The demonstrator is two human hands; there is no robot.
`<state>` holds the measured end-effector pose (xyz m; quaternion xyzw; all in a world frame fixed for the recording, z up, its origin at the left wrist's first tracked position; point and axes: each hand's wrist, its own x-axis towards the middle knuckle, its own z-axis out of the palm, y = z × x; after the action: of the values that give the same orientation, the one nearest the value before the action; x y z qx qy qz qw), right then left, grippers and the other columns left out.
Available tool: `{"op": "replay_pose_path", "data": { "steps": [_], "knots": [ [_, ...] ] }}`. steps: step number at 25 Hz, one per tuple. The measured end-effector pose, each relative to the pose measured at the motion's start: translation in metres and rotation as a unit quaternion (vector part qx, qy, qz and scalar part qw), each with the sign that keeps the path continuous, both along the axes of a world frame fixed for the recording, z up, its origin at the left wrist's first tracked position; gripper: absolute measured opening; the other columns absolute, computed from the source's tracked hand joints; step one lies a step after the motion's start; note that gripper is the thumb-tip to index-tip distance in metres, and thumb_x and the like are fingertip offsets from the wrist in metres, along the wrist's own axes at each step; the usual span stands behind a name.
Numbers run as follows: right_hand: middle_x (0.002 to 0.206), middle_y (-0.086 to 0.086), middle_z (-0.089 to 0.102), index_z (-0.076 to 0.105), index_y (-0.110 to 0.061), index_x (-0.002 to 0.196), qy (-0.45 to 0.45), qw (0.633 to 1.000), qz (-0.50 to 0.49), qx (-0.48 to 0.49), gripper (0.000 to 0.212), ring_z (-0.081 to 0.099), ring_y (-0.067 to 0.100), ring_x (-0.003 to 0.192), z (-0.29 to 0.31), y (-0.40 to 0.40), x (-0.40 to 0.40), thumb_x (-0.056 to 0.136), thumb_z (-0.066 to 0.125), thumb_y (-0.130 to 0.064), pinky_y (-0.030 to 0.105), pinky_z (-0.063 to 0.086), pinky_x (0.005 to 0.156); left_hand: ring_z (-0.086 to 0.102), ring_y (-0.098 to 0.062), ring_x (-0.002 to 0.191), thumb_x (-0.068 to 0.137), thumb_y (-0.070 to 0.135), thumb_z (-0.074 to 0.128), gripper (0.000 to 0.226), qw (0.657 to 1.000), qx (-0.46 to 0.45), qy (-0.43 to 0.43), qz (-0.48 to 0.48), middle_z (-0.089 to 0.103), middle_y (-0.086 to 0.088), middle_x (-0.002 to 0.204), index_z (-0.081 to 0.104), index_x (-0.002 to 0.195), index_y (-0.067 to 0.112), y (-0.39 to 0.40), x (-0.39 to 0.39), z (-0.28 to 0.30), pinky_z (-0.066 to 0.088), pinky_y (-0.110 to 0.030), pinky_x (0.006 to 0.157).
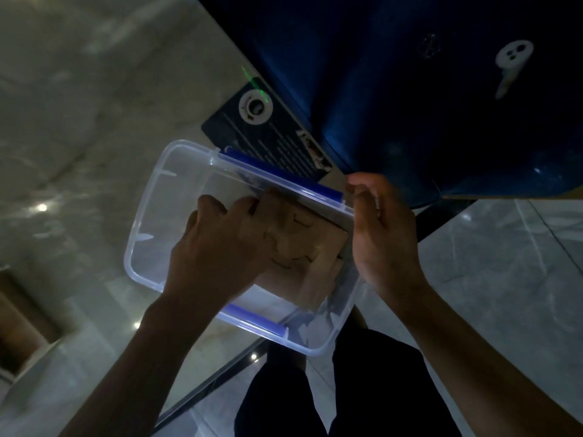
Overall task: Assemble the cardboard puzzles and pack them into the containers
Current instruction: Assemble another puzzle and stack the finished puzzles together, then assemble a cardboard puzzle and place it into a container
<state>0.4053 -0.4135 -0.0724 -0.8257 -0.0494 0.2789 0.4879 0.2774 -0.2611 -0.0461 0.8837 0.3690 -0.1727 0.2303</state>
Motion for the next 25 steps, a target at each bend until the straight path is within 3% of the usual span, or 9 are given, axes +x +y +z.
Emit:
{"op": "replay_pose_path", "data": {
  "steps": [3,6,9,11,13,15,17,22,25],
  "knots": [
    [0.086,-0.01,0.059,0.061,-0.027,0.106,-0.003,1.0,0.003,-0.001,0.022,0.057,-0.005,0.073,0.0,0.0,0.0,0.095,0.042,-0.025,0.007,0.043,0.061,0.052,-0.036,0.098,0.086,0.05,0.058,0.048,0.999,0.037,0.022,-0.02,0.052,-0.011,0.114,0.056,0.126,0.022,-0.002,0.005,0.0,0.048,-0.046,0.079],
    [0.094,-0.002,0.061,0.061,-0.025,0.109,-0.002,1.0,0.01,-0.01,0.022,0.057,-0.001,0.077,-0.002,0.0,0.0,0.098,0.042,-0.024,0.01,0.042,0.064,0.054,-0.033,0.084,0.085,0.045,0.06,0.034,0.997,0.057,-0.042,-0.022,0.054,-0.007,0.095,0.063,0.105,0.017,-0.008,0.004,0.005,0.051,-0.047,0.068],
    [0.09,-0.002,0.061,0.062,-0.019,0.108,-0.01,1.0,0.005,-0.005,0.021,0.055,-0.008,0.069,-0.002,-0.001,0.0,0.099,0.043,-0.019,0.006,0.042,0.06,0.055,-0.033,0.073,0.083,0.025,0.071,0.018,0.965,0.152,0.002,-0.213,0.062,-0.012,0.088,0.065,0.094,0.013,-0.008,-0.002,-0.003,0.053,-0.043,0.06],
    [0.09,-0.007,0.061,0.063,-0.017,0.11,-0.006,1.0,0.005,0.001,0.026,0.055,-0.012,0.07,0.0,0.0,0.0,0.096,0.041,-0.023,0.004,0.042,0.061,0.056,-0.034,0.072,0.075,0.025,0.076,0.024,0.931,0.181,0.035,-0.316,0.063,-0.013,0.09,0.068,0.095,0.015,-0.004,-0.006,-0.006,0.051,-0.04,0.059],
    [0.09,-0.008,0.062,0.063,-0.017,0.112,-0.001,1.0,0.002,0.002,0.03,0.055,-0.011,0.069,0.001,0.001,0.0,0.094,0.04,-0.026,0.004,0.042,0.061,0.056,-0.034,0.082,0.08,0.037,0.071,0.032,0.943,0.168,0.054,-0.281,0.063,-0.013,0.102,0.066,0.106,0.019,-0.009,-0.005,-0.007,0.05,-0.041,0.064],
    [0.086,-0.009,0.062,0.064,-0.017,0.111,-0.006,1.0,-0.002,0.008,0.03,0.055,-0.008,0.066,0.001,0.001,0.0,0.094,0.04,-0.024,0.005,0.042,0.06,0.052,-0.034,0.091,0.087,0.042,0.063,0.038,0.989,0.096,0.027,-0.108,0.059,-0.012,0.109,0.06,0.114,0.016,-0.02,0.0,-0.006,0.044,-0.041,0.072],
    [0.087,-0.01,0.062,0.064,-0.015,0.113,-0.007,1.0,0.003,0.005,0.03,0.057,-0.009,0.069,0.0,0.0,0.001,0.096,0.04,-0.023,0.003,0.042,0.062,0.05,-0.032,0.096,0.084,0.044,0.068,0.042,0.997,0.023,-0.024,0.066,0.053,-0.01,0.106,0.06,0.115,0.017,-0.029,0.003,-0.009,0.038,-0.037,0.075],
    [0.091,-0.001,0.063,0.063,-0.013,0.116,-0.015,0.999,0.033,-0.033,0.036,0.057,-0.008,0.075,0.001,0.001,0.001,0.097,0.037,-0.028,0.006,0.043,0.064,0.049,-0.033,0.108,0.083,0.044,0.072,0.055,0.994,0.035,-0.026,0.096,0.05,-0.012,0.116,0.055,0.129,0.02,-0.038,0.001,-0.017,0.037,-0.034,0.076],
    [0.087,-0.001,0.065,0.064,-0.017,0.111,-0.019,0.998,0.047,-0.036,0.03,0.061,0.004,0.076,0.004,0.002,0.003,0.1,0.037,-0.028,0.02,0.048,0.066,0.049,-0.033,0.111,0.078,0.045,0.077,0.067,0.992,0.032,-0.034,0.12,0.051,-0.011,0.12,0.048,0.133,0.021,-0.038,0.001,-0.019,0.039,-0.036,0.076]
  ]
}}
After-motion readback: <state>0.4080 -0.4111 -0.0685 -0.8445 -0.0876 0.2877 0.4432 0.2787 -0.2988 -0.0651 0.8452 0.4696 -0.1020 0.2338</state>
